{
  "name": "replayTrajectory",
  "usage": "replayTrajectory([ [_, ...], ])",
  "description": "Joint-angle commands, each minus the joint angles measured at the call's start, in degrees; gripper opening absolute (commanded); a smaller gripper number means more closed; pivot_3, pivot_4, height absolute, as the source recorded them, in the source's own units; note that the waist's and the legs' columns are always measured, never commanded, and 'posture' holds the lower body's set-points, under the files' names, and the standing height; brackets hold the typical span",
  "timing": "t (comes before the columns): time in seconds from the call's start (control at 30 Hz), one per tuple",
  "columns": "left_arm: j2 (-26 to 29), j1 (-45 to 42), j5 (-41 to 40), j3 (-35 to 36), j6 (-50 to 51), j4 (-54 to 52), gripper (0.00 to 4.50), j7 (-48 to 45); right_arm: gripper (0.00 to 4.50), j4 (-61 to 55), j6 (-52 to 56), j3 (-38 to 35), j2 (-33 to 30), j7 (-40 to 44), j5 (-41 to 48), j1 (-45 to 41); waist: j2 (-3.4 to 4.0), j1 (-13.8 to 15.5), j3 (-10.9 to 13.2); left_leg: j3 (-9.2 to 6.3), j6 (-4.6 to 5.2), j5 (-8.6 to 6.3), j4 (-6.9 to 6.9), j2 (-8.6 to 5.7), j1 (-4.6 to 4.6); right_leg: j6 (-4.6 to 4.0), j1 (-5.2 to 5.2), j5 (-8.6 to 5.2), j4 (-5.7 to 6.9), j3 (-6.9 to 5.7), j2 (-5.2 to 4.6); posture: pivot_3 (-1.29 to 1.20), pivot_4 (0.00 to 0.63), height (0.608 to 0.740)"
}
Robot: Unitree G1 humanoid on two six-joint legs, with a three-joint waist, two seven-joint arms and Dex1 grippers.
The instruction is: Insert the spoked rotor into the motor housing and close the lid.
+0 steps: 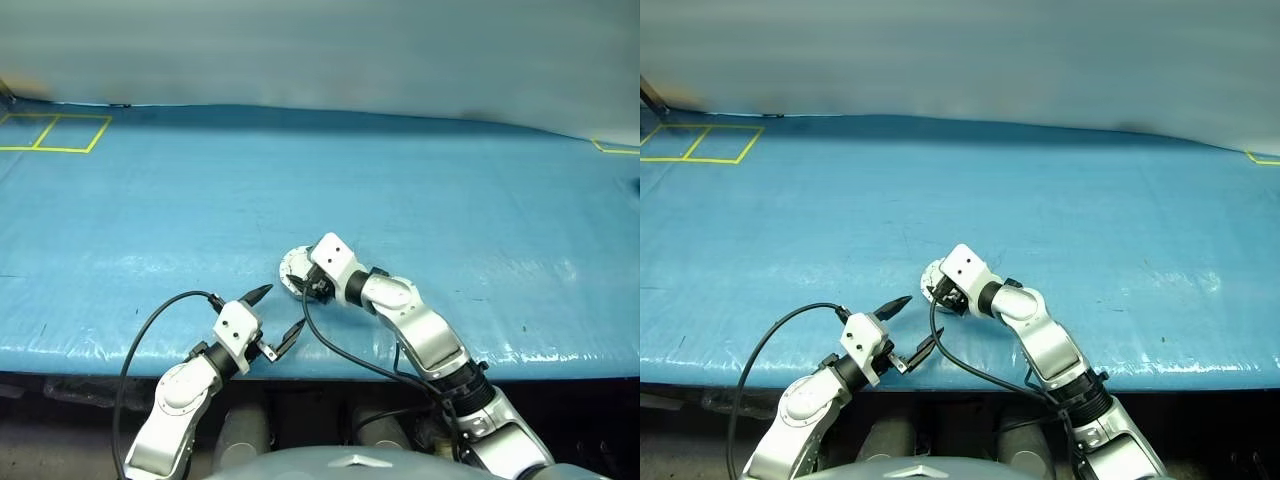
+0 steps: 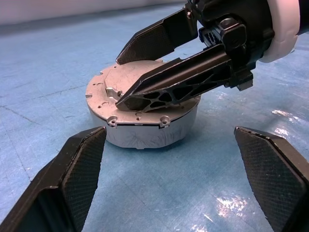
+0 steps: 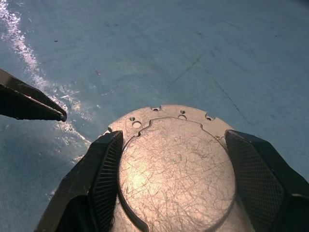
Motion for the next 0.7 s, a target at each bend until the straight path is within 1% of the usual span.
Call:
replayTrajectory([
  [0.03,-0.1,-0.1,-0.7,-0.2,-0.3,-2.2,4.50,-0.2,3.02,2.2,2.2,-1.2,1.1,-2.7,-1.3,-0.4,0.01,0.0,0.0,0.00,-0.01,0.00,0.00,0.01,0.01,-0.01,0.00,0.01,0.00,0.00,-0.02,0.00,0.150,0.740],
  [0.1,0.0,-0.1,-0.8,-0.2,-0.3,-2.3,4.50,-0.3,3.02,2.4,2.7,-1.3,1.6,-3.5,-1.6,-0.5,0.01,-0.1,0.0,0.00,-0.09,-0.03,-0.01,0.02,0.02,-0.05,0.00,0.03,0.00,0.00,-0.03,0.00,0.150,0.740],
  [0.27,-0.2,0.0,-0.9,0.1,-0.1,-2.4,4.50,0.0,3.02,2.0,3.3,0.0,0.8,-1.5,-1.3,-0.7,0.01,-0.1,0.0,0.01,-0.26,-0.13,-0.01,0.01,0.02,-0.07,0.00,0.04,0.00,-0.01,-0.12,0.00,0.150,0.740],
  [0.4,-2.0,-0.6,-3.7,3.1,1.3,-4.0,4.50,2.5,3.02,1.6,3.9,0.1,0.4,-0.7,-1.2,-0.4,0.01,-0.1,0.0,0.01,-0.25,-0.12,-0.02,0.01,0.01,-0.07,-0.02,0.04,-0.01,-0.02,-0.14,0.00,0.150,0.740],
  [0.5,-4.3,-2.7,-11.7,9.2,11.6,-8.1,4.50,7.6,3.02,1.4,4.0,0.1,0.1,-0.7,-1.2,-0.1,-0.01,0.0,0.0,0.00,-0.14,-0.06,-0.05,0.01,-0.01,-0.07,-0.02,0.04,-0.02,-0.03,-0.15,0.00,0.150,0.740],
  [0.53,-3.8,-3.4,-18.2,11.4,17.0,-9.5,4.50,7.1,3.02,1.3,4.2,0.0,0.1,-0.7,-1.2,-0.1,-0.03,0.1,0.0,-0.01,-0.08,-0.02,-0.05,0.01,-0.01,-0.07,-0.01,0.04,-0.02,-0.06,-0.14,0.00,0.150,0.740],
  [0.57,-3.3,-3.8,-22.7,12.7,20.9,-10.5,4.33,6.5,3.02,1.3,4.2,0.0,0.1,-0.8,-1.1,-0.1,-0.03,0.0,0.0,-0.03,-0.05,0.00,-0.05,0.01,-0.01,-0.06,-0.01,0.04,-0.01,-0.07,-0.12,0.00,0.150,0.740],
  [0.63,-2.1,-5.2,-24.5,15.1,24.9,-11.4,3.90,7.5,3.02,1.3,4.3,-0.1,0.1,-0.8,-1.2,-0.1,-0.02,0.0,0.0,-0.04,-0.03,0.02,-0.05,0.01,0.01,-0.06,0.01,0.04,-0.01,-0.08,-0.09,0.00,0.150,0.740],
  [0.7,-1.1,-7.2,-25.3,16.8,29.2,-11.2,3.23,9.7,3.02,1.4,4.3,-0.1,0.2,-0.9,-1.3,-0.1,-0.03,0.0,0.0,-0.03,-0.02,0.02,-0.06,-0.06,0.02,-0.04,0.05,0.04,-0.04,-0.07,0.19,0.00,0.150,0.740],
])
